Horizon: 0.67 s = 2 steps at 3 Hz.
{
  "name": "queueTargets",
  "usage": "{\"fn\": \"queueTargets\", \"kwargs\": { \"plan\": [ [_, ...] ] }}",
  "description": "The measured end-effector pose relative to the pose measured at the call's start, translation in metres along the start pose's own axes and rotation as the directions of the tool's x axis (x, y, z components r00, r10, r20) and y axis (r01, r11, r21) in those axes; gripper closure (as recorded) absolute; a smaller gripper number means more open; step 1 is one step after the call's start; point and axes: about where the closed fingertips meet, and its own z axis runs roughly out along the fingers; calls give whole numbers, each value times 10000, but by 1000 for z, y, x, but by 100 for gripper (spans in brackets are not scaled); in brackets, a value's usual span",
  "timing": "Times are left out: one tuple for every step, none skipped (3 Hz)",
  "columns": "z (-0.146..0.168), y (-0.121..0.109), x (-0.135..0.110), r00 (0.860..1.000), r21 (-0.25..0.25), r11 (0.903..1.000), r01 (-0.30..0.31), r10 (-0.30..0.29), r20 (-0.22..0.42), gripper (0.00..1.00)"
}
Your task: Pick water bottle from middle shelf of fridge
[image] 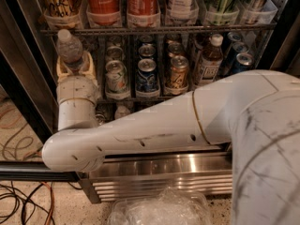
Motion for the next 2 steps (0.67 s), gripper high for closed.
{"fn": "queueTargets", "kwargs": {
  "plan": [
    [-13, 4, -20, 10000, -187, 9998, -80, 80, -10, 100],
    [-37, 6, -33, 9979, -611, 9975, -362, 328, -552, 100]
  ]
}}
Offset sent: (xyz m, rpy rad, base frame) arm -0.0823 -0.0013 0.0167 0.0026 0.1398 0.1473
